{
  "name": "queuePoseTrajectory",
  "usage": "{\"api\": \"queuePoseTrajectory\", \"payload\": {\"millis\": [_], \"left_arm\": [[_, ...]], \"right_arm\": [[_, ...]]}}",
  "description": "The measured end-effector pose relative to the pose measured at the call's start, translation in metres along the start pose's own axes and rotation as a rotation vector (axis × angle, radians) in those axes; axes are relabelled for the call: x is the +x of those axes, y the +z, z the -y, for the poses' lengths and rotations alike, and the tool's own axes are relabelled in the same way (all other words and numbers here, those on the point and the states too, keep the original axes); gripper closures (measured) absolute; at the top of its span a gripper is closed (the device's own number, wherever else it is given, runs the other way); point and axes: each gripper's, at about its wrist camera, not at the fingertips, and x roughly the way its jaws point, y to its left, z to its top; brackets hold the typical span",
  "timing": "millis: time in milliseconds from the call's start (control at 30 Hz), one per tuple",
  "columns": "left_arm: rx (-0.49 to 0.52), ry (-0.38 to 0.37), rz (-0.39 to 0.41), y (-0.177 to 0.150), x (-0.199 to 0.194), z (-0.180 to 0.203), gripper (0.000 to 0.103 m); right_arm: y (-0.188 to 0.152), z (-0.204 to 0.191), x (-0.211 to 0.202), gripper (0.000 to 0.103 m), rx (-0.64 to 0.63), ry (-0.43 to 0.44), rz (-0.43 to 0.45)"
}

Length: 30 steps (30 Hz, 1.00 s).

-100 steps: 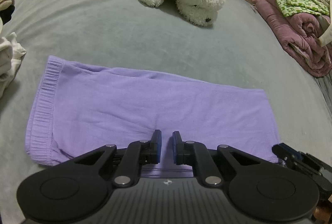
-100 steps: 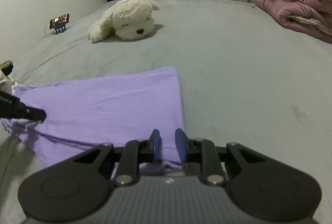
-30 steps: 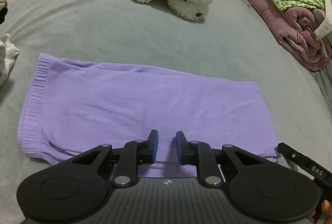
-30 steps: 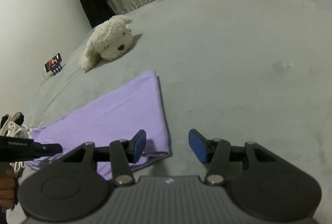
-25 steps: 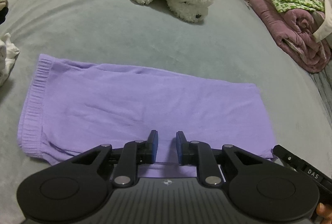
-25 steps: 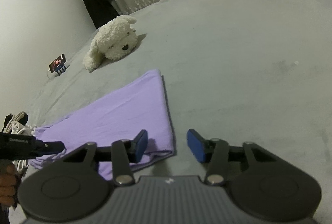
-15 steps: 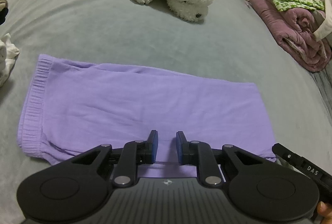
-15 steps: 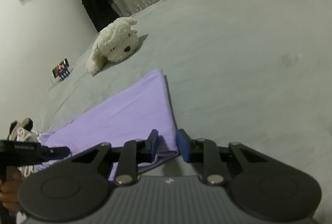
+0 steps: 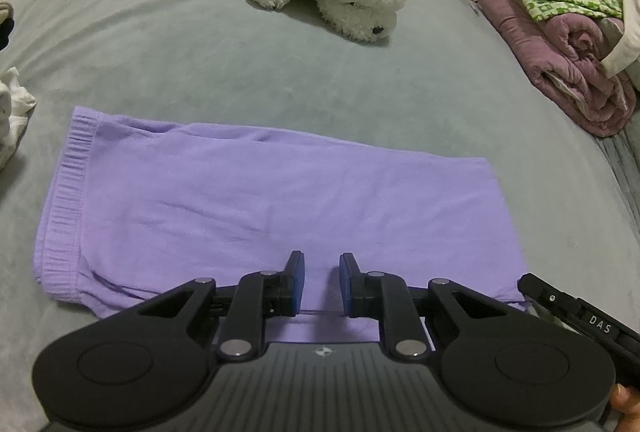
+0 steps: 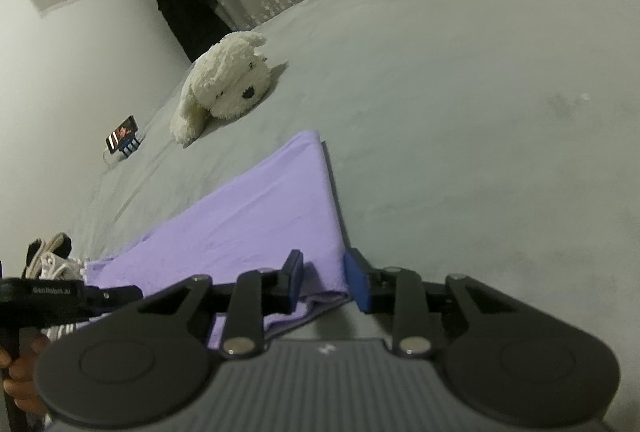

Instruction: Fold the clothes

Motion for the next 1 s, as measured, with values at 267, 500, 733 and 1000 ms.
{"api": "queuePoseTrajectory", "payload": {"millis": [267, 500, 733, 1000], "left_arm": [[0.032, 0.004, -0.005, -0.005, 0.003, 0.007, 0.086], [0.036, 0.014, -0.008, -0.005, 0.005, 0.008, 0.086], [0.041, 0.013, -0.008, -0.006, 0.006, 0.008, 0.086], [0.042, 0.013, -0.008, -0.006, 0.006, 0.008, 0.086]], "right_arm": [[0.003, 0.0, -0.005, 0.077, 0.011, 0.016, 0.003], [-0.001, -0.002, 0.004, 0.077, 0.021, 0.016, -0.006], [0.001, 0.003, 0.007, 0.077, 0.044, 0.014, 0.0], [0.001, -0.004, 0.01, 0.087, -0.018, -0.006, 0.006]]}}
